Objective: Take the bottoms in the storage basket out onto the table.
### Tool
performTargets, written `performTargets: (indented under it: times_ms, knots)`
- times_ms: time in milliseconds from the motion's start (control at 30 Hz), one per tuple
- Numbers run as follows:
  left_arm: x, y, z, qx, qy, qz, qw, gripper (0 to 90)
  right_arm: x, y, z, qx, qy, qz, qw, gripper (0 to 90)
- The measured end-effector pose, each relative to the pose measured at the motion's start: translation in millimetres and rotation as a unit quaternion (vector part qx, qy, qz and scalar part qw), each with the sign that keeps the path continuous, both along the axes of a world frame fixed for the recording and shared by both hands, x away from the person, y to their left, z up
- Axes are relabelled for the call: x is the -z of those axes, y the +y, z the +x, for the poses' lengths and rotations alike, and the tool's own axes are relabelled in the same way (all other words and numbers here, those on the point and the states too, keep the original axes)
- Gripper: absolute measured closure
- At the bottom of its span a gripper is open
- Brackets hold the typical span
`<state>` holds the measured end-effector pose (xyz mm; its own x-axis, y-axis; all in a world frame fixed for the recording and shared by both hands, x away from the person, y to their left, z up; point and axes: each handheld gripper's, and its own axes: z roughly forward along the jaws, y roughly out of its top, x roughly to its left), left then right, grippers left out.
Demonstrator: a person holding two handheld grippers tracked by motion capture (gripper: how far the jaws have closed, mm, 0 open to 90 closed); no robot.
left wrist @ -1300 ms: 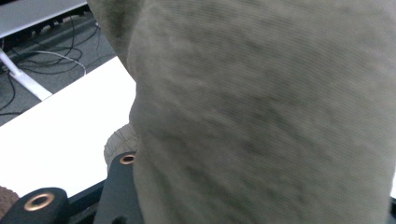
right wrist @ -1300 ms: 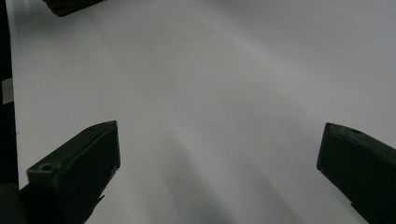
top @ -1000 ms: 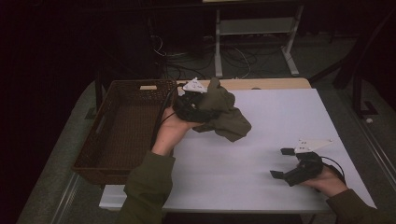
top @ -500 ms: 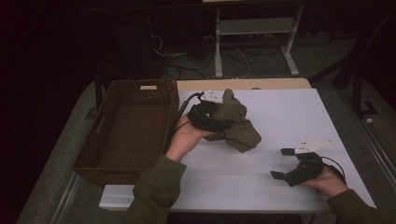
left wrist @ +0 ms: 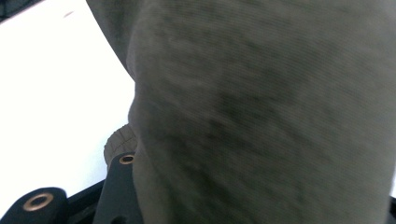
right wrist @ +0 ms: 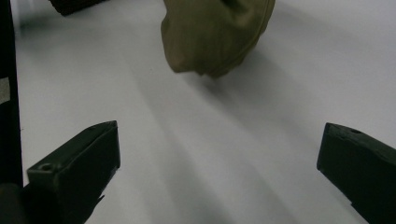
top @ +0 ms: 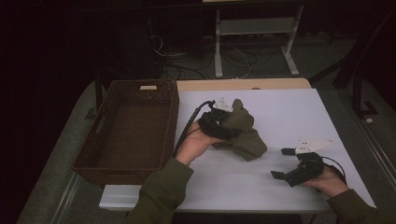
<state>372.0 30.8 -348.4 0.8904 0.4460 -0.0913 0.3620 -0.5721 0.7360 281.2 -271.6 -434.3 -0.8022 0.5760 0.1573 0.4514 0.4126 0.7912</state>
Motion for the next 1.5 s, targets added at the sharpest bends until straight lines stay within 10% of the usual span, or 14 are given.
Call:
performTargets:
  times_ms: [900,1500]
  knots:
    - [52.5,-27.9,-3.5,0.035,0.014,0.026,0.999,47.3,-0.3,1.3,0.9,-0.002,-0.001,-0.003,1.0,0.0]
    - [62.9,-30.6,-5.2,0.029,0.018,0.021,0.9992,24.6,0.7,3.3,2.1,-0.006,-0.001,-0.007,1.0,0.0]
